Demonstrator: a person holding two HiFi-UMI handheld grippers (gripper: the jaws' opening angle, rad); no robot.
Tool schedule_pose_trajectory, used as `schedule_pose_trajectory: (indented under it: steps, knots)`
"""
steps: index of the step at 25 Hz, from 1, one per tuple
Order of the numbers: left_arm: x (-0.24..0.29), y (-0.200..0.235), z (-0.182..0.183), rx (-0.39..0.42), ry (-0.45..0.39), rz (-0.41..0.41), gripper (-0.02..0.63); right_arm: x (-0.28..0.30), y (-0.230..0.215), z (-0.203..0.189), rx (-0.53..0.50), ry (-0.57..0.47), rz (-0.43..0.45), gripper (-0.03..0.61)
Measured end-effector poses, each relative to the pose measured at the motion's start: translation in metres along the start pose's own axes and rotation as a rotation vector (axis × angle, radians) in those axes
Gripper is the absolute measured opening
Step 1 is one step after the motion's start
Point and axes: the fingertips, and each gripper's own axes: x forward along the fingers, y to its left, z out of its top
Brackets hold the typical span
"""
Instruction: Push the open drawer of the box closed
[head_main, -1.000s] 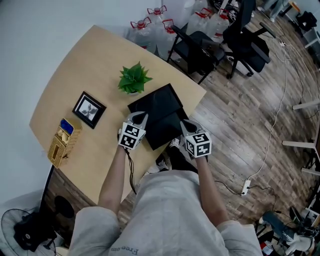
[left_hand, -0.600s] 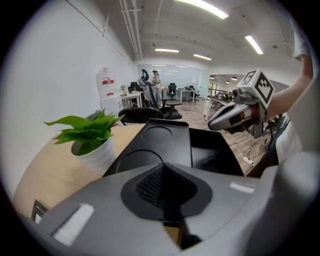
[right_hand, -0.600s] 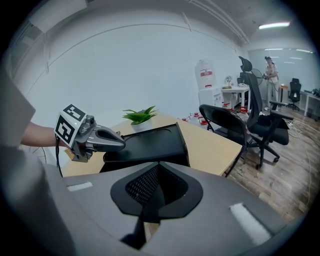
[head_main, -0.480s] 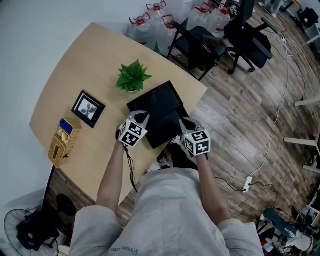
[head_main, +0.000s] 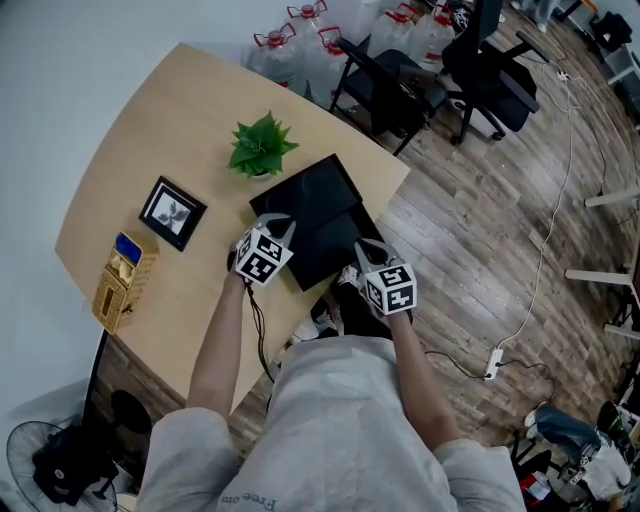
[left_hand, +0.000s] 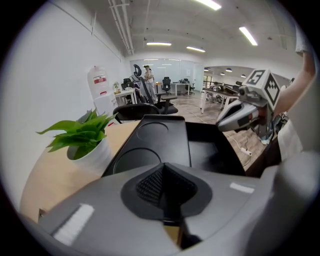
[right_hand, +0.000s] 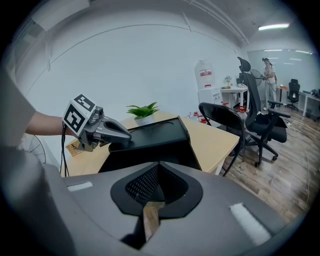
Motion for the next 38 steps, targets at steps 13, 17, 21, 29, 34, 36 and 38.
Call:
schedule_pose_trajectory:
  steps: [13, 17, 21, 29, 34, 36, 38]
  knots:
    - [0.001, 0.008, -0.003, -0.036, -0.066, -0.024, 0.052, -0.020, 0.007, -0.048, -0.016, 0.012, -0.028, 0.002]
    - [-0.001, 0.009, -0.001, -0.071, -0.078, -0.045, 0.052, -0.022, 0.011, -0.061, -0.015, 0.036, -0.030, 0.002]
    - [-0.002, 0.010, -0.002, -0.096, -0.082, -0.057, 0.052, -0.017, 0.019, -0.076, -0.024, 0.080, -0.039, 0.002]
    - [-0.001, 0.010, -0.002, -0.098, -0.075, -0.054, 0.052, -0.007, 0.041, -0.093, -0.057, 0.150, 0.019, 0.028]
    - [-0.002, 0.013, -0.001, -0.149, -0.094, -0.042, 0.052, -0.001, 0.041, -0.092, -0.067, 0.168, 0.016, 0.075]
    - [-0.002, 0.014, -0.002, -0.149, -0.090, -0.041, 0.052, 0.001, 0.043, -0.092, -0.073, 0.179, 0.021, 0.075]
    - [-0.003, 0.014, -0.002, -0.152, -0.088, -0.041, 0.052, 0.002, 0.044, -0.094, -0.087, 0.192, 0.022, 0.080]
